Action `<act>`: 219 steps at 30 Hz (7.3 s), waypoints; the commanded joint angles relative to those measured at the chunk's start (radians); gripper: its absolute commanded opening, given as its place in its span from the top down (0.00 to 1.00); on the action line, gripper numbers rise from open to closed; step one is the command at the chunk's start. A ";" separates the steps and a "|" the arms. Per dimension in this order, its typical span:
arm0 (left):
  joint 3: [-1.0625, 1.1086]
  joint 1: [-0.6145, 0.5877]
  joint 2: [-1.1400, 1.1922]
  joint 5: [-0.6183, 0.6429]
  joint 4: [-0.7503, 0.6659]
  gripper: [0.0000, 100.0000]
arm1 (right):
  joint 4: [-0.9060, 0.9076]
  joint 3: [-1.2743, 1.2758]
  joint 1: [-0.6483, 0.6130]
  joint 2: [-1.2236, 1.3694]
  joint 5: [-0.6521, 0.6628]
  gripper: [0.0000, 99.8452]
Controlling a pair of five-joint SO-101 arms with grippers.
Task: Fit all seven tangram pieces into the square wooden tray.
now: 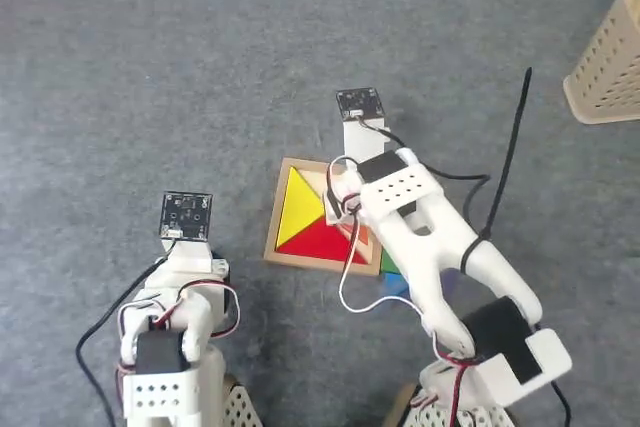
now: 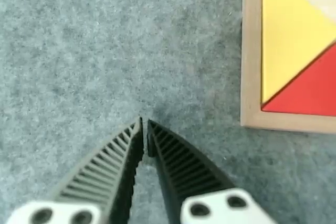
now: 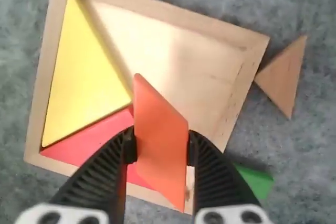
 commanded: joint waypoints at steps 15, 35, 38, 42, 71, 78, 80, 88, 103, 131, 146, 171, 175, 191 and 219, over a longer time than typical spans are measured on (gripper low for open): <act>-0.010 0.005 -0.018 -0.003 0.008 0.98 | -0.007 -0.005 -0.019 -0.071 -0.018 0.80; -0.010 0.005 -0.018 -0.003 0.008 0.98 | -0.254 0.209 -0.016 -0.081 0.135 0.99; -0.010 0.005 -0.018 -0.003 0.008 0.98 | -0.254 0.241 0.016 -0.081 0.135 0.99; -0.010 0.005 -0.018 -0.003 0.008 0.98 | -0.254 0.255 0.064 -0.081 0.135 0.99; -0.010 0.005 -0.018 -0.003 0.008 0.98 | -0.203 0.485 0.251 -0.615 0.377 0.99; -0.010 0.005 -0.018 -0.003 0.008 0.98 | -0.093 0.433 0.352 -0.498 0.399 0.95; -0.010 0.005 -0.018 -0.003 0.008 0.98 | -0.054 0.408 0.344 -0.440 0.414 0.89; -0.010 0.005 -0.018 -0.003 0.008 0.98 | -0.053 0.402 0.234 -0.344 0.450 0.87; -0.010 0.005 -0.018 -0.003 0.008 0.98 | 0.001 -0.021 0.225 -0.188 0.443 0.76; -0.010 0.005 -0.018 -0.003 0.008 0.98 | -0.101 -0.233 0.317 0.260 0.440 0.72; -0.010 0.005 -0.018 -0.003 0.008 0.98 | -0.091 -0.261 0.407 0.334 0.442 0.72; -0.010 0.005 -0.018 -0.003 0.008 0.98 | -0.001 -0.275 0.321 0.203 0.486 0.72; -0.010 0.005 -0.018 -0.003 0.008 0.98 | -0.002 -0.269 0.320 0.205 0.535 0.72; -0.010 0.005 -0.018 -0.003 0.008 0.98 | -0.197 -0.118 0.323 0.226 0.582 0.69; -0.010 0.005 -0.018 -0.003 0.008 0.98 | -0.105 -0.187 0.344 0.311 0.463 0.89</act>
